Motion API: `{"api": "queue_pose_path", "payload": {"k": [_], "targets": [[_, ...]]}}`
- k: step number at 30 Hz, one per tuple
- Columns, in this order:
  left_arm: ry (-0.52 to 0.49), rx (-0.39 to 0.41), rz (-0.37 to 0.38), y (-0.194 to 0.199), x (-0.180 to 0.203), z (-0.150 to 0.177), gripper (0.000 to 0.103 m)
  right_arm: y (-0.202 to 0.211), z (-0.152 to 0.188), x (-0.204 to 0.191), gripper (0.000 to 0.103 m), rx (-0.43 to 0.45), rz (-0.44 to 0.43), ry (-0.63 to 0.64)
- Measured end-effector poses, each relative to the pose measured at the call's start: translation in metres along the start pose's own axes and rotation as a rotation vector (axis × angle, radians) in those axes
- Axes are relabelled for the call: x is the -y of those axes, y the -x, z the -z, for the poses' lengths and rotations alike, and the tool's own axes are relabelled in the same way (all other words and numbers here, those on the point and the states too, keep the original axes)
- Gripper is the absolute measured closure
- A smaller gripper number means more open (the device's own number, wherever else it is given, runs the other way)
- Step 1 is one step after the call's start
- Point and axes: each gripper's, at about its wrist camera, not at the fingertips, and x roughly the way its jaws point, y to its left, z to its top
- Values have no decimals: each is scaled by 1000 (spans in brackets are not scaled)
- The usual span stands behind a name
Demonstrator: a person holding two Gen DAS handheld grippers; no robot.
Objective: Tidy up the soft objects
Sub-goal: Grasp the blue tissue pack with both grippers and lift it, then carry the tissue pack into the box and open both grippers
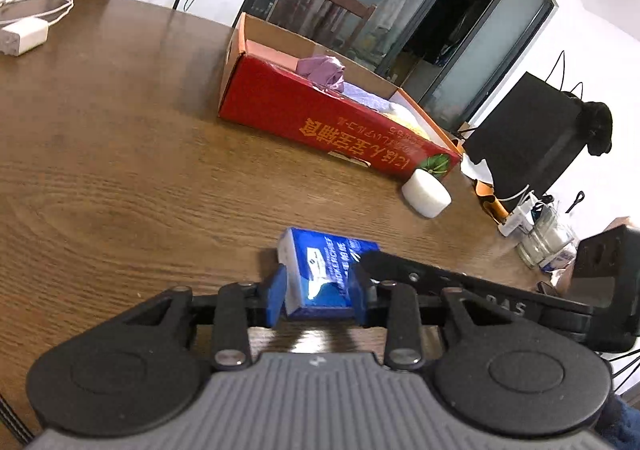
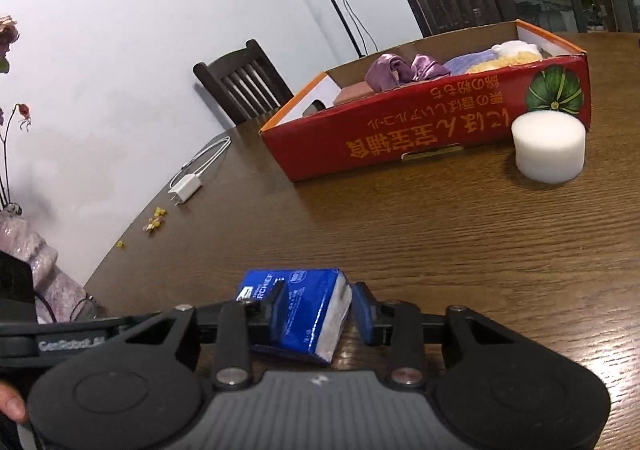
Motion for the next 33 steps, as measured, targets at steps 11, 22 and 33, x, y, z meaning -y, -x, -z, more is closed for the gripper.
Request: {"api": "queue_pose_path", "payload": {"k": [11, 22, 33], "targets": [[11, 34, 31, -1, 9, -4, 72, 7, -1, -4, 77, 35, 2, 25], [-69, 102, 190, -56, 59, -129, 72, 43, -102, 4, 79, 281, 99, 182], [37, -124, 53, -241, 49, -231, 75, -70, -246, 88, 82, 159, 244, 147]]}}
